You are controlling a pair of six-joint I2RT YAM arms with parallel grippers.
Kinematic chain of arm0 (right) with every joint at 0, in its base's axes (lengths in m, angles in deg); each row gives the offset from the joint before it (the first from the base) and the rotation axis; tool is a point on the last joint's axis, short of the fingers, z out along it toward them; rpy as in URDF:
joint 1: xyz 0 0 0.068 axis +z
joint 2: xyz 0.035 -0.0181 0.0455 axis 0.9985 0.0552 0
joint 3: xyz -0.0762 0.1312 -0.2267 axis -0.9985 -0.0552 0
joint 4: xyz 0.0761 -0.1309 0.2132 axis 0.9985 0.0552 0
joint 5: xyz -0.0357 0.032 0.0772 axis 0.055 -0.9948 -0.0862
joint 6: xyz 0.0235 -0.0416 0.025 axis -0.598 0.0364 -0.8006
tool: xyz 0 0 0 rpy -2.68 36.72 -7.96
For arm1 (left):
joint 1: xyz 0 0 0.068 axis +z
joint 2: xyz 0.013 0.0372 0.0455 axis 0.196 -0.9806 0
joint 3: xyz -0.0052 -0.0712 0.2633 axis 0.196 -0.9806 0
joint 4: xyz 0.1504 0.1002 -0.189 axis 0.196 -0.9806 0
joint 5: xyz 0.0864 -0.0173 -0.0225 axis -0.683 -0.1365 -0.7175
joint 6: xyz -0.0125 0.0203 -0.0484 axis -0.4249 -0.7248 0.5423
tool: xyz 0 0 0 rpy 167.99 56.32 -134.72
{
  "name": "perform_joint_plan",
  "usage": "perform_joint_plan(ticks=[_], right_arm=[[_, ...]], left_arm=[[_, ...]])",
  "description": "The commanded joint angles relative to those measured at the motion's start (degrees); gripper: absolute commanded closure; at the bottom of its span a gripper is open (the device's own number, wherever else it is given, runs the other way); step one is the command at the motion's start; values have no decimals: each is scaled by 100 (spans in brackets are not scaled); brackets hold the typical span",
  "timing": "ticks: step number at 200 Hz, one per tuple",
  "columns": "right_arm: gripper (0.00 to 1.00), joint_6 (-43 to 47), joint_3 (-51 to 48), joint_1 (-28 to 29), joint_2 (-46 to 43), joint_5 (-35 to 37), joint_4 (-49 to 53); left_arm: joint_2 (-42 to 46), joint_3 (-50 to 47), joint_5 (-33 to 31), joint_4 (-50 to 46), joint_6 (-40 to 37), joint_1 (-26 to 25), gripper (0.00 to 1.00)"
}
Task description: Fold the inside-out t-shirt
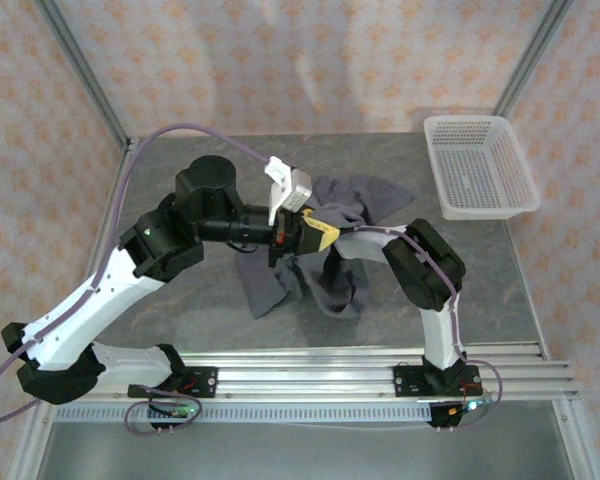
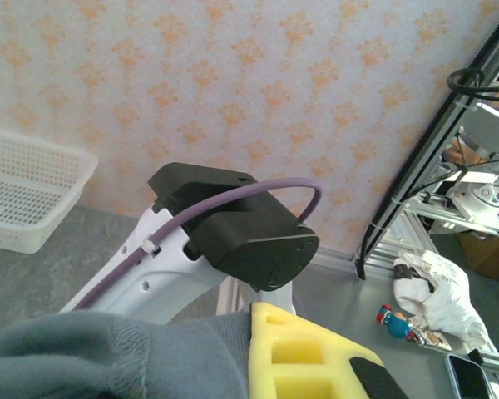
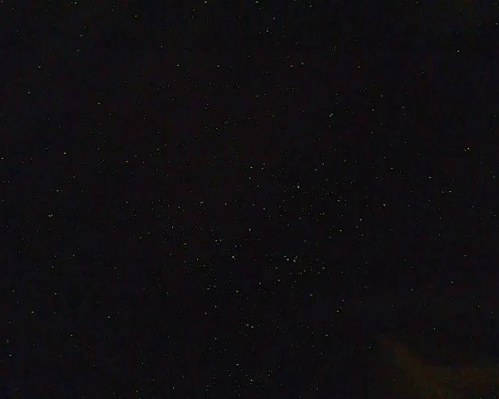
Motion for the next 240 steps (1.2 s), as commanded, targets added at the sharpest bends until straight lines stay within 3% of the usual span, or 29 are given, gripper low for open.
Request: perform_joint_plan(ticks=[1,16,25,54,68,75,88,95,105,114,136,165,187,206,219,240], right_arm=[[23,733,616,-78,569,300,1958],[18,919,747,-48,725,282,2338],[8,949,770,-34,790,453,2505],[3,994,888,-2,1056,425,2908],[5,1079,1023,76,1291,444,3197],[11,1116,1097,125,1426,529,3337],[33,1139,1149,184,1576,580,3406],[49,1124,1115,186,1580,478,3354],[86,1066,997,177,1471,357,3193],[100,1042,825,160,1270,188,2962],[100,1132,273,150,558,-57,2400],[100,1072,-729,291,-700,-372,1693],[100,955,-1490,412,-1780,-678,1148],[100,938,-2117,414,-2800,-1281,428],[100,979,-2370,407,-3422,-1590,19],[100,788,-2292,241,-4023,-1246,11]], left_arm=[[40,-116,113,113,-299,-50,100],[51,-56,68,-87,-441,-51,100],[88,-75,195,-58,-474,-54,100],[166,-121,331,-75,-750,-71,100],[192,-139,285,-156,-860,-72,100],[220,-179,258,-147,-908,-69,100],[295,-259,48,-141,-986,-71,100],[336,-293,-187,-183,-1026,-69,100],[376,-325,-782,-280,-1027,-63,100],[414,-389,-1538,-327,-934,-47,100],[366,-472,-3410,-343,-280,315,100],[-366,-146,-4386,-925,707,1565,100],[-1140,-210,-4663,-1114,1159,2367,100],[-1793,-576,-4533,-890,1446,2871,100],[-2173,-912,-4094,-657,1556,3083,100],[-2319,-1782,-3786,-1,1725,3107,100]])
